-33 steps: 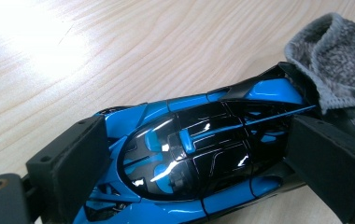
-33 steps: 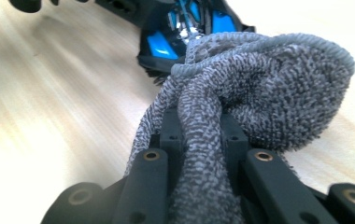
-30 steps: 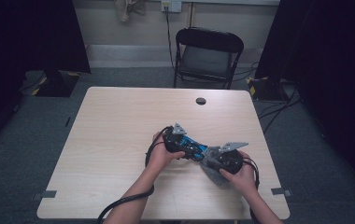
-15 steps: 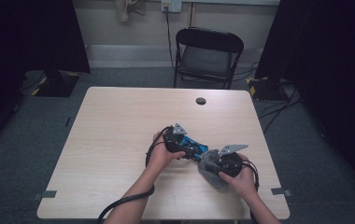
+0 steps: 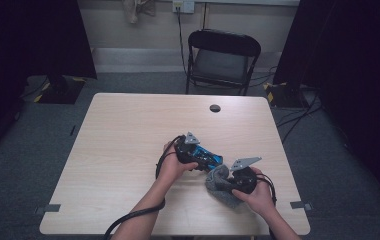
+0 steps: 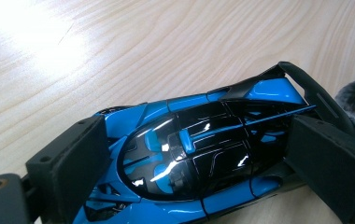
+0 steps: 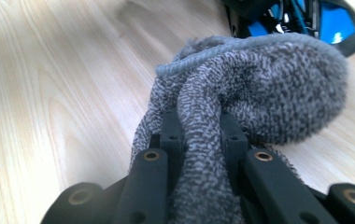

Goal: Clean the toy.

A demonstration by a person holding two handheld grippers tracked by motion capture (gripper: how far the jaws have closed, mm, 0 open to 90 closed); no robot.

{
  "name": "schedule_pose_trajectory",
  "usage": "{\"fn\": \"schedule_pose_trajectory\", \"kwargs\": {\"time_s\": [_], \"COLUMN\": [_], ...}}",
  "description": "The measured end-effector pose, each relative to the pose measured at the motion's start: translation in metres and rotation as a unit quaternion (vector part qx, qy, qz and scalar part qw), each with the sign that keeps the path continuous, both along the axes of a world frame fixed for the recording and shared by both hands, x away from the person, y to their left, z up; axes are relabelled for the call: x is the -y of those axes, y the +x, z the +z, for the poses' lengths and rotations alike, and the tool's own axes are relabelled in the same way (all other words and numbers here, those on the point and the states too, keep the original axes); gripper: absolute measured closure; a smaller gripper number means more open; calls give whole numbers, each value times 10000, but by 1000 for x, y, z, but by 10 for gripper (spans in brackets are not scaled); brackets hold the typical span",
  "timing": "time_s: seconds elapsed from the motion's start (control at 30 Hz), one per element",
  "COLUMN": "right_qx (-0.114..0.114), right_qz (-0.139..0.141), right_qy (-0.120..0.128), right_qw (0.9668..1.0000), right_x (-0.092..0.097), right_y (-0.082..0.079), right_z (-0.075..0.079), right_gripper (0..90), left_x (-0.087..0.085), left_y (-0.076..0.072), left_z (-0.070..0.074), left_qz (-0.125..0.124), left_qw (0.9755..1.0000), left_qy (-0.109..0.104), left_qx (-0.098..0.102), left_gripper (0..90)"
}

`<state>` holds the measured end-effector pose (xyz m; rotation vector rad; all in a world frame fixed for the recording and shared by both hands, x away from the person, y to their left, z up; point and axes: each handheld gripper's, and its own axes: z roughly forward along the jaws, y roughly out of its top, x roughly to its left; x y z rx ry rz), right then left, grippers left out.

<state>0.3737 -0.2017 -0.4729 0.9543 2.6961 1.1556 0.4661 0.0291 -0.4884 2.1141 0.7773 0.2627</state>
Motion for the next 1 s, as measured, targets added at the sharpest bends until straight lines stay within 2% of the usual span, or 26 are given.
{"fn": "schedule_pose_trajectory", "kwargs": {"time_s": [0.1,0.2,0.3,0.57,0.73,1.0], "right_qx": [24,11,64,192,273,358], "right_qz": [-88,-239,-380,-689,-1087,-1538], "right_qy": [9,126,102,18,34,-36], "right_qw": [10000,9996,9992,9974,9937,9874], "right_x": [9,22,31,41,51,55], "right_y": [1,6,12,27,39,54], "right_z": [3,8,15,25,25,21], "right_gripper": [768,767,766,766,766,766], "left_x": [0,0,0,0,0,1], "left_y": [0,0,0,0,-1,-1], "left_z": [0,0,0,0,0,0], "left_qz": [-3,1,7,-1,0,0], "left_qw": [10000,10000,10000,10000,10000,10000], "left_qy": [1,-2,-10,-14,-18,-27], "left_qx": [0,-4,-1,4,-10,-7], "left_gripper": [60,60,60,60,60,60]}}
